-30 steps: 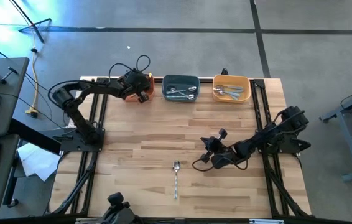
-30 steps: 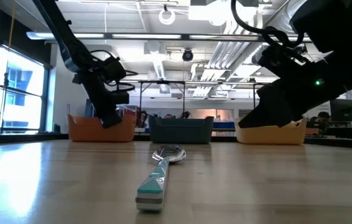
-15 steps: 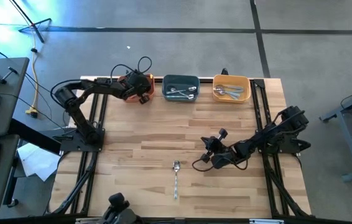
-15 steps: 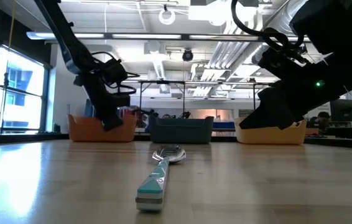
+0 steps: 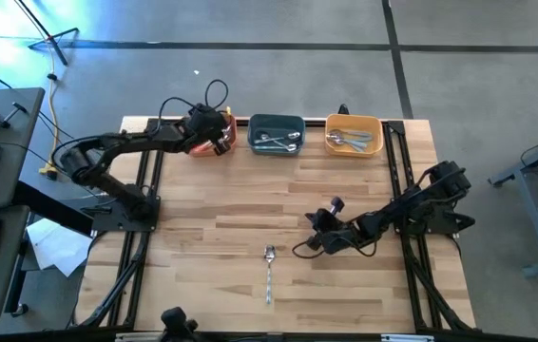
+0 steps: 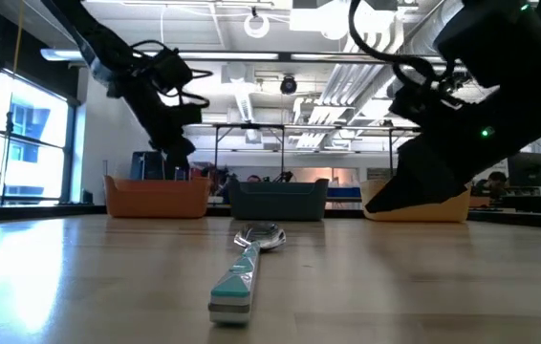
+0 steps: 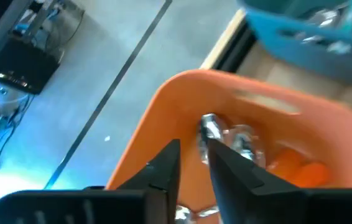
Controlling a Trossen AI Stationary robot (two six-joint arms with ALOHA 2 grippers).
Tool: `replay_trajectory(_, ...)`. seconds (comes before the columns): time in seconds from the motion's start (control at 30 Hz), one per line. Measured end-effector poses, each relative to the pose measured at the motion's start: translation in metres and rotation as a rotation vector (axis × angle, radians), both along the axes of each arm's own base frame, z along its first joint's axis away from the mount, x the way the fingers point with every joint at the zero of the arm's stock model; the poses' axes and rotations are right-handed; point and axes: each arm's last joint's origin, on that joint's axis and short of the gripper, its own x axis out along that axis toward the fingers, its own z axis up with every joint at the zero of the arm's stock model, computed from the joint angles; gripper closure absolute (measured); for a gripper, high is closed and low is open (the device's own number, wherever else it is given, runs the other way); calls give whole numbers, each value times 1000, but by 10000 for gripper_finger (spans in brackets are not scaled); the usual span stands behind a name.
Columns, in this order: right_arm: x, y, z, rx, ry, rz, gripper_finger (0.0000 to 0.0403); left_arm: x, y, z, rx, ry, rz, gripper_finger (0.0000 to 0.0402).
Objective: Sort silverware by color (type)
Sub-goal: Put the white spoon into the blue bin
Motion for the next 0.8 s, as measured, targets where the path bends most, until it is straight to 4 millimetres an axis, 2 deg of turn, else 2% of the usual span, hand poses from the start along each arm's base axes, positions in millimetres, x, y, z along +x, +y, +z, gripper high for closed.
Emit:
replay_trajectory(0.1, 3, -5, -1, 67, 27, 35, 403, 1, -16, 2, 4, -37, -31, 365)
replay_trajectory(0.23, 7, -9, -3, 160, 61, 115, 402, -2, -45, -10, 18, -174, -108, 397)
replay_trajectory(0.4, 14, -5, 4, 157, 36, 284, 402, -8, -97, -20, -21, -394, -280, 393)
replay_trajectory(0.6, 33, 6, 23, 103, -40, 455, 398, -15, -147, -14, -70, -604, -424, 400)
replay_trajectory(0.73, 54, 15, 40, 104, -56, 511, 367, -17, -175, -13, -151, -669, -519, 401)
replay_trajectory(0.8, 66, 20, 43, 103, -10, 552, 344, -18, -189, -15, -181, -683, -582, 401)
